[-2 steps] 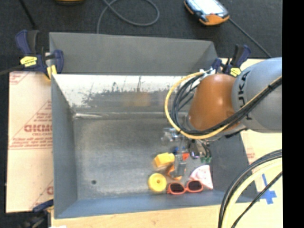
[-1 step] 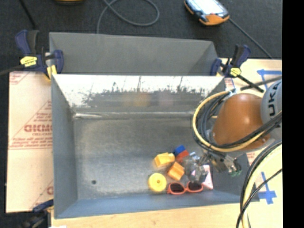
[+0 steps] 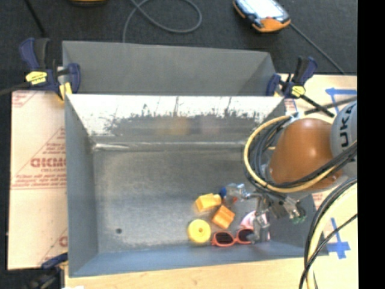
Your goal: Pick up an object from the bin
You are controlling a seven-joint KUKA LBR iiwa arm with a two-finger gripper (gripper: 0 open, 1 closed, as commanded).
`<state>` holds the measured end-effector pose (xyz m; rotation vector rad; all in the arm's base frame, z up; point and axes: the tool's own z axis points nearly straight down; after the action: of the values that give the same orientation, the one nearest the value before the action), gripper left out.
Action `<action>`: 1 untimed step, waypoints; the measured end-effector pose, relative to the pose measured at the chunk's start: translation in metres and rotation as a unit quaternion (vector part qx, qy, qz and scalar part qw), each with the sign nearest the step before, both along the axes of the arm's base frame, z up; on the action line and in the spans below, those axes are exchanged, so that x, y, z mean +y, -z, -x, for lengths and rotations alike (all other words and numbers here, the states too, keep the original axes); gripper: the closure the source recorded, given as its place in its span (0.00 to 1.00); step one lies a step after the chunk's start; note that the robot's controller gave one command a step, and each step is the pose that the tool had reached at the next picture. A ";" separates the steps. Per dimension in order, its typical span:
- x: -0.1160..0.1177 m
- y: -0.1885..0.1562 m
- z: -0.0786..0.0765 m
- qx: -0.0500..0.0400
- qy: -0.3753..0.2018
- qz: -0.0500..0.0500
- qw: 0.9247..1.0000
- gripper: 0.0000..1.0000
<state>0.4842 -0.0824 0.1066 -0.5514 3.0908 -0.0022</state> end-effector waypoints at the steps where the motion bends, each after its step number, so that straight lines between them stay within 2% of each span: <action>1: 0.000 0.000 0.000 0.000 0.000 0.000 1.000 0.00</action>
Offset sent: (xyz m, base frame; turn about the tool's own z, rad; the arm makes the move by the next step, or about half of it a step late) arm 0.0538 0.0767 -0.0345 -0.3254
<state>0.4842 -0.0824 0.1066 -0.5522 3.0906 -0.0023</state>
